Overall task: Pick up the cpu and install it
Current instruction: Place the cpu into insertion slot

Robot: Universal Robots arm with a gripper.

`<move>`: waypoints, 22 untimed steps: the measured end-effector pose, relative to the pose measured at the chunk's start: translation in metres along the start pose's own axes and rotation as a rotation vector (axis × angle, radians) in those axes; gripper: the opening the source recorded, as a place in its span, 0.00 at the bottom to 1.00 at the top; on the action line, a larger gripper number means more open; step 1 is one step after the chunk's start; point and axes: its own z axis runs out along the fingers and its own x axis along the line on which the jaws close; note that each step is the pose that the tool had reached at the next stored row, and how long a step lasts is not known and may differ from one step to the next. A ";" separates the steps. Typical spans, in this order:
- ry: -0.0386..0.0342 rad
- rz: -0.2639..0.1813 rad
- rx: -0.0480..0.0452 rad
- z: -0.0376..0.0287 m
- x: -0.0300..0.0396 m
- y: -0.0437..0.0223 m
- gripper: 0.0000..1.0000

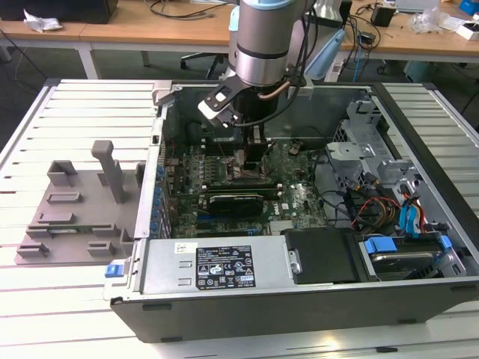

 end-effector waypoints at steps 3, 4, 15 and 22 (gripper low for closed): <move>0.0000 0.000 0.0000 0.0016 0.0001 0.0000 0.55; 0.0000 0.000 0.0000 0.0021 0.0001 0.0000 0.55; -0.0004 0.000 0.0001 0.0137 0.0030 0.0003 0.55; -0.0004 0.000 -0.0001 0.0217 0.0046 0.0004 0.55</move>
